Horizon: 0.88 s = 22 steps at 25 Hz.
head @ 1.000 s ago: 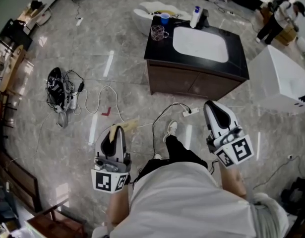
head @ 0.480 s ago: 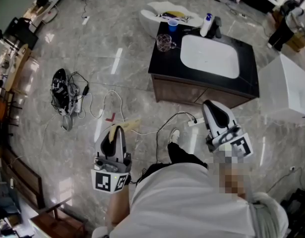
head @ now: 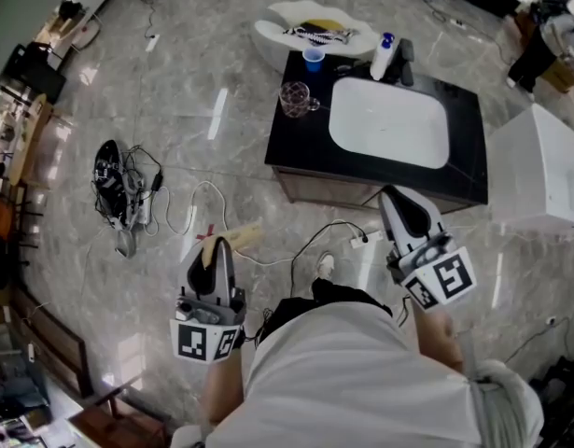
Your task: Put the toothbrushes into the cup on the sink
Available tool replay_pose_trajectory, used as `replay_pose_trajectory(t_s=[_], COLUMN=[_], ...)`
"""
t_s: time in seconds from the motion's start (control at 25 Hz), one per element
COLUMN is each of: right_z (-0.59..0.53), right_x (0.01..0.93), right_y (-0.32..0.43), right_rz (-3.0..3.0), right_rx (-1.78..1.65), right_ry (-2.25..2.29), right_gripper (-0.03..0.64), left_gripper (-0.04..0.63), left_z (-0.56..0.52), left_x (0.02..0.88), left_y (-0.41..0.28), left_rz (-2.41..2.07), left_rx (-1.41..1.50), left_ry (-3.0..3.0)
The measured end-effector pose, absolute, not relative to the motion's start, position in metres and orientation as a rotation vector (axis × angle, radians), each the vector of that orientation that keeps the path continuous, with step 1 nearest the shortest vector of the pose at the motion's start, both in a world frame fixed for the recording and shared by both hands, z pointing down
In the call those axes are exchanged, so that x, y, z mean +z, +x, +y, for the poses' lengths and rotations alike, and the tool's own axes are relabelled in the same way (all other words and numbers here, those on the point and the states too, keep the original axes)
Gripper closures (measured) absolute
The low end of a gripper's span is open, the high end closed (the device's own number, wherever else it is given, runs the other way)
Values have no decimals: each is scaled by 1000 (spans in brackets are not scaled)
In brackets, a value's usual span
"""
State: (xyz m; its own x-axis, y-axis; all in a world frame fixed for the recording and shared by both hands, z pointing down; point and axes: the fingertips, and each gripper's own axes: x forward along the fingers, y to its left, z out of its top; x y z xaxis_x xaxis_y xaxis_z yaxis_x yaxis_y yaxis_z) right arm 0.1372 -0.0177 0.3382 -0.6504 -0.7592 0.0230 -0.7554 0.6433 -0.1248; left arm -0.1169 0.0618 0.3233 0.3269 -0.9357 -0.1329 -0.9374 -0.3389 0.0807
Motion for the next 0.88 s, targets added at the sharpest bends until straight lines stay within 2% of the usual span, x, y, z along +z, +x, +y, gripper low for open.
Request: replay_pose_trajectory(t_s=[0.88], right_z=[-88], right_x=[336], right_y=[134], right_rz=[2844], right_rx=[-186], right_ry=[-1177], right_gripper=[568], left_gripper=[554], left_z=[-19], left_x=[299], left_y=[-78], left_rz=[1727], left_rx=[300], left_ry=[-2534])
